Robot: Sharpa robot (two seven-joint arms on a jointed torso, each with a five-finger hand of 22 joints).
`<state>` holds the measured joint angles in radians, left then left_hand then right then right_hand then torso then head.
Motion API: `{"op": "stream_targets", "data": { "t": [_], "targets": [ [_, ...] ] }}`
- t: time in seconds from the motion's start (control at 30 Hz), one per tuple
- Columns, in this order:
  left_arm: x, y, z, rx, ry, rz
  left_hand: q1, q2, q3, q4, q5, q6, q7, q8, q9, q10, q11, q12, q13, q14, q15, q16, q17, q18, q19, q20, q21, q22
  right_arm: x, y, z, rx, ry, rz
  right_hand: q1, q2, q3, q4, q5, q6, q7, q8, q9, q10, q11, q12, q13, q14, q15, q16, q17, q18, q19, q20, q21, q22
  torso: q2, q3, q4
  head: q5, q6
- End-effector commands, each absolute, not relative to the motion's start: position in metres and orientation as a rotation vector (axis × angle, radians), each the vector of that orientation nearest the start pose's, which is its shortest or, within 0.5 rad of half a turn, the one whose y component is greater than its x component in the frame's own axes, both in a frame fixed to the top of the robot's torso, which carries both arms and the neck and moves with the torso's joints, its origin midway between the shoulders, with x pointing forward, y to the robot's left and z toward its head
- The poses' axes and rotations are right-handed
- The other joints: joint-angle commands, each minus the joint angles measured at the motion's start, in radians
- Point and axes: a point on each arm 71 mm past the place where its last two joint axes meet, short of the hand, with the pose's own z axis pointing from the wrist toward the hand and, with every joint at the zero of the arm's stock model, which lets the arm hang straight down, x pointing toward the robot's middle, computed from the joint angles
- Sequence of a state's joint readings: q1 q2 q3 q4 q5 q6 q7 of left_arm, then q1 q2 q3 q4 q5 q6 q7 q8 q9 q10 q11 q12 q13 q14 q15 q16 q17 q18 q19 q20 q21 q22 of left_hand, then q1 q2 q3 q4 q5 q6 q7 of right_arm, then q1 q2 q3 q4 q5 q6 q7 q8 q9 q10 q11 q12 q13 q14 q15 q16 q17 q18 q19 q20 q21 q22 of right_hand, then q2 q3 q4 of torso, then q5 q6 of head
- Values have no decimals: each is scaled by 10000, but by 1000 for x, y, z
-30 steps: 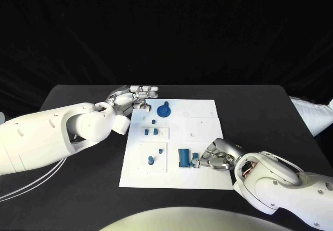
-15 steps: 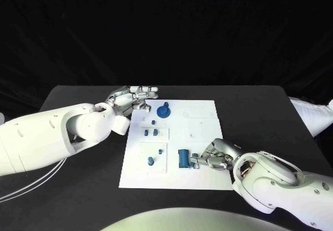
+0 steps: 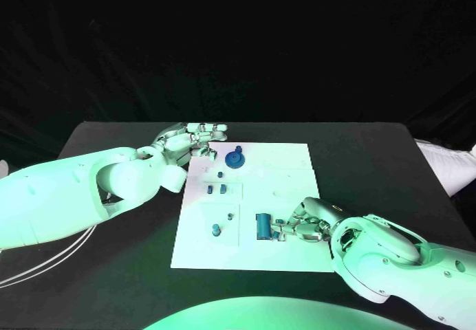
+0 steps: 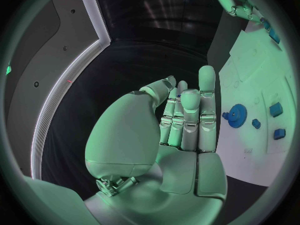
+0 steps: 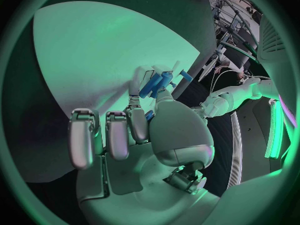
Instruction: Assemble the parts on the task board
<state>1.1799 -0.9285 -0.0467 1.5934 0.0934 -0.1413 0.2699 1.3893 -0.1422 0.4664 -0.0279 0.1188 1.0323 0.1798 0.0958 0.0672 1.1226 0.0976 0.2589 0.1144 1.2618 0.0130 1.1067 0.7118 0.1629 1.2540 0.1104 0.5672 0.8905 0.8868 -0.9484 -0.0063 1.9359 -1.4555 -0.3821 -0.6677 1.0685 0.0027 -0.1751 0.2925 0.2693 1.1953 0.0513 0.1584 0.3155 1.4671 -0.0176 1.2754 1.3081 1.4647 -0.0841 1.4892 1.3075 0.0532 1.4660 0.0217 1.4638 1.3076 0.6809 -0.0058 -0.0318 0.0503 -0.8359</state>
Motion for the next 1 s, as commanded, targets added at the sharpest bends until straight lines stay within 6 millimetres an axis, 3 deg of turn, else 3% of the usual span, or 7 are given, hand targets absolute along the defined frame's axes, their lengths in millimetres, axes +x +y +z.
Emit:
{"op": "stream_targets", "data": {
  "t": [0.03, 0.87, 1.0],
  "targets": [
    [466, 219, -192, -12661, 15996, -16648, -71, 58, -58, -27, 18, -58, -35, 32, 6, -65, 8, 20, 17, -70, -9, -5, -9, 192, -73, -11, -50, -17, 348, -168, -267, 2043, 20446, 4726, -94, -18, -50, -4, 33, -49, -22, 71, -16, 190, -78, -12, 959, 814, -50, 8, 1344, -146, 327, -24, 7, 1050, -1, 1, -9, 7, -14],
    [466, 220, -192, -12683, 16025, -16615, -71, 58, -58, -27, 18, -58, -35, 32, 6, -65, 8, 20, 17, -70, -9, -5, -9, 192, -73, -11, -50, -17, 350, -164, -268, 1870, 20463, 4731, 725, -22, -129, -205, 188, -82, -37, 146, 44, 189, -94, 14, 987, 815, -66, 5, 1345, -145, 325, -41, -2, 1050, -5, 1, -14, 11, -22],
    [466, 220, -192, -12685, 16026, -16611, -71, 58, -58, -27, 18, -58, -35, 32, 6, -65, 8, 20, 17, -70, -9, -5, -9, 192, -73, -11, -50, -17, 350, -164, -268, 1862, 20454, 4720, 934, 9, -145, -240, 503, -100, -36, 160, 57, 187, -94, 12, 990, 814, -68, 0, 1339, -145, 327, -44, -3, 1054, -8, -1, -9, 6, -23]
  ]
}}
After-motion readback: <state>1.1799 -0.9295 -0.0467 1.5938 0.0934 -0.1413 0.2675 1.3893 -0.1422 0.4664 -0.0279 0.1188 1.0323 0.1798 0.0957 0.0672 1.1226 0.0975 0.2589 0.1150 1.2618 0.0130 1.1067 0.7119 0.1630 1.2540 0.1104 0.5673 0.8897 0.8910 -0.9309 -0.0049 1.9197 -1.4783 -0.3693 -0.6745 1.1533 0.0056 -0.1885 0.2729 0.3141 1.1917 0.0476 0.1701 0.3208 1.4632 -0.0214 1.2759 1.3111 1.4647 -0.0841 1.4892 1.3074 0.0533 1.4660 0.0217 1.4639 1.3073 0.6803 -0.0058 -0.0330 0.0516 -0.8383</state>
